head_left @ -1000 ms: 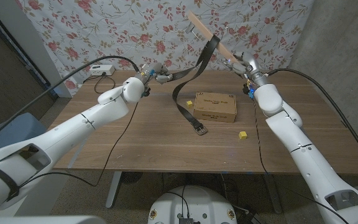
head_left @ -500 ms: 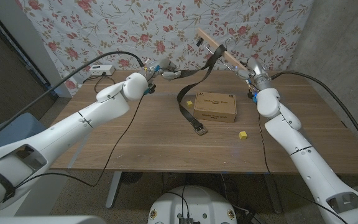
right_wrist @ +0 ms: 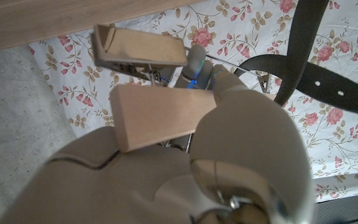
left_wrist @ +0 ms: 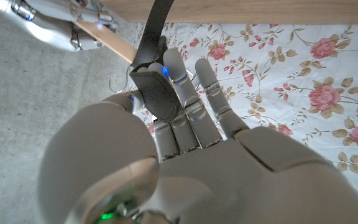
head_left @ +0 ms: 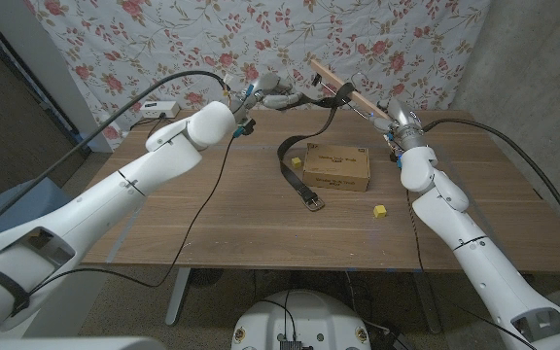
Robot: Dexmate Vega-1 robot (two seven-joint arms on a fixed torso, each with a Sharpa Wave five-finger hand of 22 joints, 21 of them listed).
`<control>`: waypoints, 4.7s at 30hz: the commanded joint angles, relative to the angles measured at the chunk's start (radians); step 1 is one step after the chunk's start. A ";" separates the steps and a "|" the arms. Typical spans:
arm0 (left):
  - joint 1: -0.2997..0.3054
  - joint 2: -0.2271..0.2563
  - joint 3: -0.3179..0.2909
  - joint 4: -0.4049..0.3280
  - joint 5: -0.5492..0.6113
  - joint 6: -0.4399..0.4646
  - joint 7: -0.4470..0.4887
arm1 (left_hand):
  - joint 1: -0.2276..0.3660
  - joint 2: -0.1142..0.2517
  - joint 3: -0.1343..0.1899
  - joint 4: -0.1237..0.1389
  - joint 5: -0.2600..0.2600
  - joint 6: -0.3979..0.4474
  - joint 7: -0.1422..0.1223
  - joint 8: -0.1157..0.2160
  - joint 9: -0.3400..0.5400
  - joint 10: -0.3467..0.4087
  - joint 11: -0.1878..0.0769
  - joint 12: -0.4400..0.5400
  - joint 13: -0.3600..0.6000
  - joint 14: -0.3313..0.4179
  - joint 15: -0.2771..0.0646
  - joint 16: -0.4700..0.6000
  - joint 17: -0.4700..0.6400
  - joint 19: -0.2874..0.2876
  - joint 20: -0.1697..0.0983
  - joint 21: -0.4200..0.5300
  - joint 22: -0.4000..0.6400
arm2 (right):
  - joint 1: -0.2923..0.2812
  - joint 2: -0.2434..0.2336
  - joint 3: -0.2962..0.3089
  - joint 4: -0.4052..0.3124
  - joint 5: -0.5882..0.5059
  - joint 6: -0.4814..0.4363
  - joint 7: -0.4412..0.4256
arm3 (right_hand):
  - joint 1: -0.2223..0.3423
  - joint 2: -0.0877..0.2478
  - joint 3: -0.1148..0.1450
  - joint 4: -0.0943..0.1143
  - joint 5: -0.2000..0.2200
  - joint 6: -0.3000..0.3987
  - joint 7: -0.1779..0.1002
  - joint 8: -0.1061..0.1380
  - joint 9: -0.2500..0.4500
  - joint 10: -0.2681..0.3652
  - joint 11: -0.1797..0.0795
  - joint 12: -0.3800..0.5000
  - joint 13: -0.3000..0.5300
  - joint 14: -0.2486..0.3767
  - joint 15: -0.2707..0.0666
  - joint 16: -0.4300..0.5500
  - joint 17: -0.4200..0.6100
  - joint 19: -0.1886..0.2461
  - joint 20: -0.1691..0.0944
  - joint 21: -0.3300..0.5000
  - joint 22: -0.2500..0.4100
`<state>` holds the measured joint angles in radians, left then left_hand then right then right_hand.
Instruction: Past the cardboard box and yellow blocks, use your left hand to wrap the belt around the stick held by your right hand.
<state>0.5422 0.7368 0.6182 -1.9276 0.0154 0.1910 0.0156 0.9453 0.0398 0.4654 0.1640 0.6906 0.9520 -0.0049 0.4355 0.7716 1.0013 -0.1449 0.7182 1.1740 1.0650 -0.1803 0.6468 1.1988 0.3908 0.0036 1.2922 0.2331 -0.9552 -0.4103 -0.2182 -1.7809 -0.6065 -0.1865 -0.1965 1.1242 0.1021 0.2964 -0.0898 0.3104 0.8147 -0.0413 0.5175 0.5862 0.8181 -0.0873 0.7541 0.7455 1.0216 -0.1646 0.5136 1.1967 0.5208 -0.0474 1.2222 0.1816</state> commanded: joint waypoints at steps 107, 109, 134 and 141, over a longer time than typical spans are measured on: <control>-0.246 -0.137 0.126 0.139 0.456 0.463 0.309 | 0.029 -0.004 0.018 -0.002 -0.025 0.061 0.027 -0.039 -0.021 0.036 -0.025 -0.013 0.002 0.028 -0.002 0.012 -0.001 0.017 0.010 0.026 -0.013 | -0.059 -0.039 0.045 -0.054 0.022 0.529 0.054 | 0.063 0.045 -0.023 0.007 0.027 0.024 -0.032 0.020 -0.008 0.024 -0.023 -0.024 0.004 -0.009 -0.053 -0.052 -0.007 -0.043 -0.148 0.008 0.001; -0.255 -0.134 0.149 0.160 0.480 0.484 0.295 | 0.029 -0.005 0.018 -0.002 -0.025 0.060 0.027 -0.041 -0.023 0.039 -0.025 -0.014 -0.001 0.028 -0.002 0.011 -0.003 0.017 0.009 0.026 -0.012 | -0.058 -0.042 0.043 -0.061 0.021 0.529 0.058 | 0.063 0.045 -0.024 0.007 0.027 0.024 -0.031 0.020 -0.008 0.025 -0.023 -0.025 0.003 -0.009 -0.053 -0.052 -0.007 -0.043 -0.148 0.009 0.001; -0.250 -0.160 0.268 0.383 0.525 0.410 0.181 | 0.028 -0.008 0.024 0.001 -0.031 0.063 0.026 -0.050 -0.020 0.038 -0.026 -0.019 0.002 0.027 -0.002 0.012 0.001 0.012 0.011 0.028 -0.015 | -0.001 -0.031 0.039 -0.036 0.120 0.540 0.089 | 0.065 0.049 -0.027 0.008 0.029 0.024 -0.027 0.020 -0.010 0.026 -0.022 -0.027 0.008 -0.006 -0.054 -0.059 -0.007 -0.045 -0.147 0.011 0.000; -0.221 -0.154 0.277 0.373 0.513 0.357 0.162 | 0.028 -0.007 0.025 0.000 -0.033 0.062 0.027 -0.051 -0.016 0.040 -0.024 -0.021 0.000 0.029 -0.001 0.008 -0.005 0.012 0.010 0.029 -0.015 | 0.049 0.005 0.043 0.022 0.114 0.489 0.057 | 0.066 0.050 -0.027 0.009 0.028 0.023 -0.027 0.019 -0.011 0.028 -0.023 -0.028 0.007 -0.002 -0.054 -0.059 -0.006 -0.044 -0.147 0.013 0.000</control>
<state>0.2862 0.5819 0.8746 -1.5792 0.5460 0.6176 0.2083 0.9646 0.0329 0.4851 0.1641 0.6567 0.9770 -0.0088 0.3882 0.7531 1.0179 -0.1469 0.6987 1.1738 1.0864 -0.1837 0.6544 1.1942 0.4016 0.0142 1.3167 0.2184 -0.9625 -0.4408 -0.1757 -1.8179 -0.5050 0.3523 -0.1134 1.1362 0.0952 0.2685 -0.0818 0.3328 0.8241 -0.0649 0.5315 0.5721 0.8400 -0.1088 0.7308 0.7501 1.0109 -0.1613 0.4547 1.1893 0.4750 -0.0516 1.2278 0.1792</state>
